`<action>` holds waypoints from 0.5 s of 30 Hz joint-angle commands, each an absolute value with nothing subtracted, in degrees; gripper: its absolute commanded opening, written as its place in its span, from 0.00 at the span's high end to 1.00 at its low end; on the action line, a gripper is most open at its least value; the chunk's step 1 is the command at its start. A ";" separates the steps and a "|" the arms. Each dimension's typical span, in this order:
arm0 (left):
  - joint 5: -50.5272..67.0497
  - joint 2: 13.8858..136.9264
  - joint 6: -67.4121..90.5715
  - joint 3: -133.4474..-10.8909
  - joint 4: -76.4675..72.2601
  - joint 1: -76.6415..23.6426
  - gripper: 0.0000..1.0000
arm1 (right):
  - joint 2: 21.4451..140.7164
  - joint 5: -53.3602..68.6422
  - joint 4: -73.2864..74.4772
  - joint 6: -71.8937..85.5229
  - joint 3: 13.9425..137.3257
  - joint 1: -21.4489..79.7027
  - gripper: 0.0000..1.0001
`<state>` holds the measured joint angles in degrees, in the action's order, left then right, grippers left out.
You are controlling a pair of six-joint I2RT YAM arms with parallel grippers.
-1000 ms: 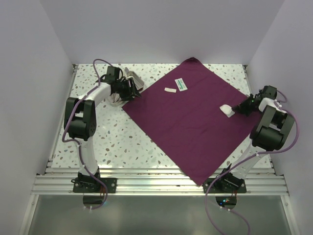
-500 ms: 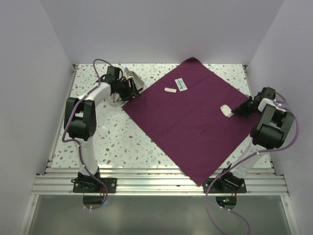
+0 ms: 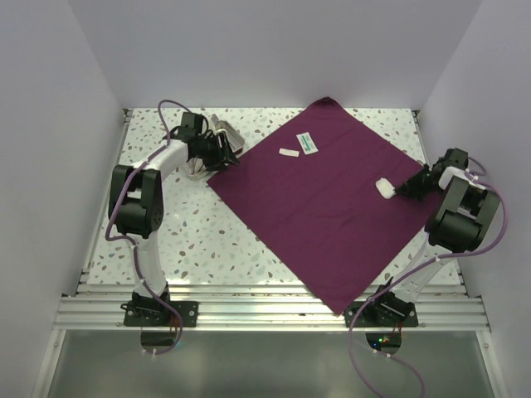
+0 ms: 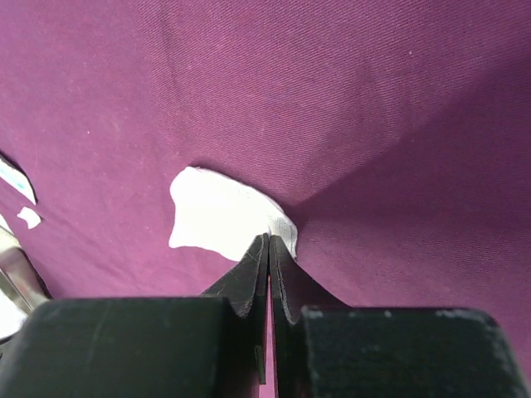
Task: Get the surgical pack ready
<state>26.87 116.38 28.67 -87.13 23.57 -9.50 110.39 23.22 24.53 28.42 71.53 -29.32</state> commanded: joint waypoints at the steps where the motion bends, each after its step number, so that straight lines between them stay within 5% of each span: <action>1: 27.69 116.81 27.33 -89.30 23.03 -9.05 0.42 | 110.74 22.06 24.43 27.69 72.16 -29.53 1.00; 10: 27.86 117.07 27.42 -89.30 22.94 -9.05 0.42 | 111.45 21.80 24.78 28.13 73.04 -29.53 1.00; 15: 28.12 117.07 27.42 -89.30 22.85 -9.05 0.42 | 109.69 21.71 25.31 27.34 72.42 -29.53 0.78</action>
<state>26.87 116.42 28.69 -87.13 23.57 -9.50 111.33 22.98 24.84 28.32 71.53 -29.32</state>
